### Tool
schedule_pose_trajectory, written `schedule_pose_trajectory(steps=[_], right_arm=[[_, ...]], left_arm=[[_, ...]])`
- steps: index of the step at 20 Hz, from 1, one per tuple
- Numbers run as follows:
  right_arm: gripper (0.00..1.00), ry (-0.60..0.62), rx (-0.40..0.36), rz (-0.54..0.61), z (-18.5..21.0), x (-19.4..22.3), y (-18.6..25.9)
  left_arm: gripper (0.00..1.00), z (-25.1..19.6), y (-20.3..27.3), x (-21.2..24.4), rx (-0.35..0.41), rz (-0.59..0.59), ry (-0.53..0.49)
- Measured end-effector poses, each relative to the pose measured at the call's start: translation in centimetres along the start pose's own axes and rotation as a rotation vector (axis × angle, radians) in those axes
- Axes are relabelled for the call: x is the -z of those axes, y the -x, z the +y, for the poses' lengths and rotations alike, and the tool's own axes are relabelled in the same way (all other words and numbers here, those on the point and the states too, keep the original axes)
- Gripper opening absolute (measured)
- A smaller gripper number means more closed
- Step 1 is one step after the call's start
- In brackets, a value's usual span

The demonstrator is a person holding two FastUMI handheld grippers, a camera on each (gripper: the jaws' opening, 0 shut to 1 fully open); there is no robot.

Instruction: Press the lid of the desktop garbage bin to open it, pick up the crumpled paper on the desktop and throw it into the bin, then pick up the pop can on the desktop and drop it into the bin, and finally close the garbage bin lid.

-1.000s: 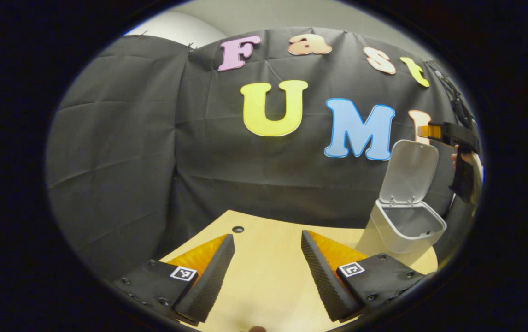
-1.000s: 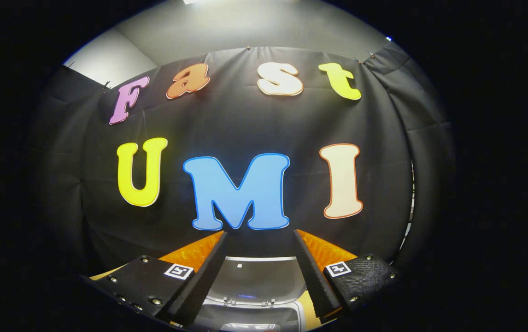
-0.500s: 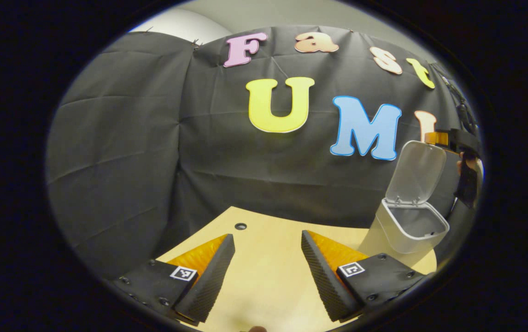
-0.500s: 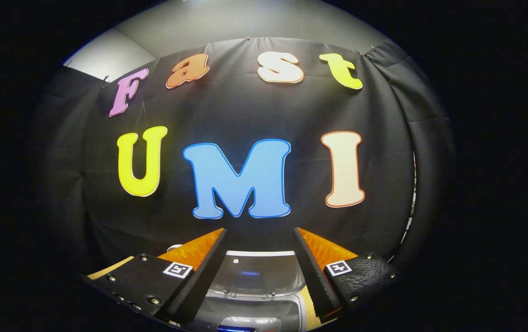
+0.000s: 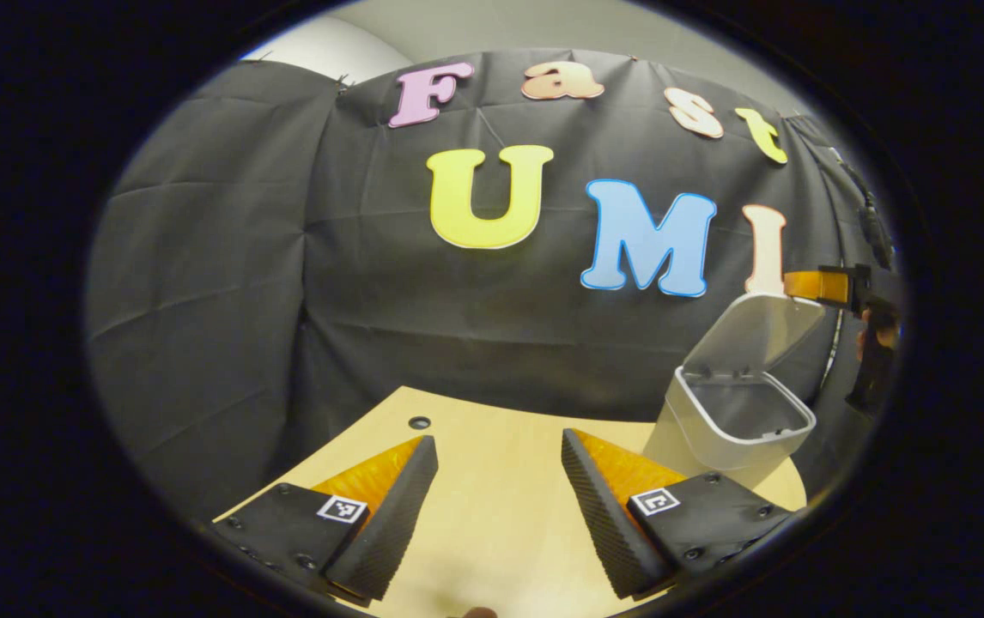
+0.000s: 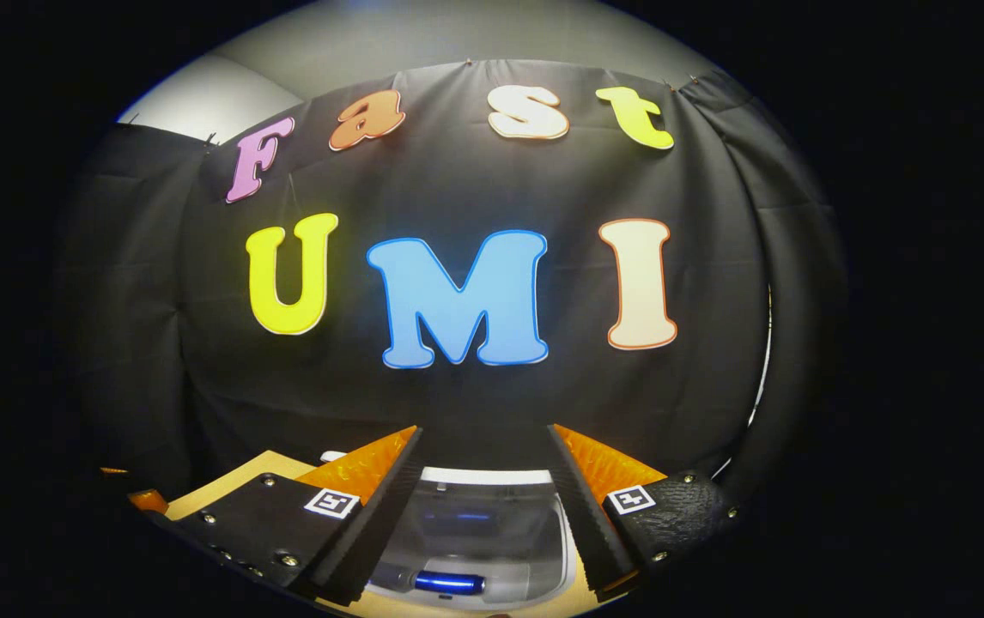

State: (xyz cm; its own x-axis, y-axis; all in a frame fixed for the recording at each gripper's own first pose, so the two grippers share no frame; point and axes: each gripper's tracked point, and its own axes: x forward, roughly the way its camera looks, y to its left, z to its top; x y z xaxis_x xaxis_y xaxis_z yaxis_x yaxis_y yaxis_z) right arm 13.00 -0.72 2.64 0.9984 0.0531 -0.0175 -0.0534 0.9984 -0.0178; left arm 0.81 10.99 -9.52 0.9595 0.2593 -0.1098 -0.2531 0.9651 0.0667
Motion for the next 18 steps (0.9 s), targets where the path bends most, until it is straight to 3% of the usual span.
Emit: schedule_pose_trajectory(steps=[2, 3, 4, 5, 9, 18], right_arm=[[0.90, -0.006, -0.002, 0.042, 0.1, 1.9, 0.6], [0.90, -0.006, -0.001, 0.073, 0.1, 3.1, 0.8], [0.90, -0.004, -0.003, 0.104, 0.2, 4.3, 0.9], [0.90, -0.003, -0.004, 0.129, 0.3, 5.5, 1.1], [0.90, -0.019, -0.005, 0.211, 0.4, 9.3, 1.5], [0.90, 0.024, -0.002, 0.278, 0.5, 12.8, 2.0]], left_arm=[[1.00, -0.3, 0.4, -0.2, 0.007, -0.003, -0.007], [0.96, -0.2, 0.7, -0.2, 0.009, -0.004, -0.010], [1.00, -0.1, 0.9, -0.1, 0.010, -0.006, -0.011], [0.96, -0.1, 1.1, -0.2, 0.010, -0.007, -0.013], [0.99, 0.5, 1.7, -0.4, 0.001, -0.012, -0.018], [0.99, 1.3, 2.7, 0.3, -0.013, -0.006, -0.003]])
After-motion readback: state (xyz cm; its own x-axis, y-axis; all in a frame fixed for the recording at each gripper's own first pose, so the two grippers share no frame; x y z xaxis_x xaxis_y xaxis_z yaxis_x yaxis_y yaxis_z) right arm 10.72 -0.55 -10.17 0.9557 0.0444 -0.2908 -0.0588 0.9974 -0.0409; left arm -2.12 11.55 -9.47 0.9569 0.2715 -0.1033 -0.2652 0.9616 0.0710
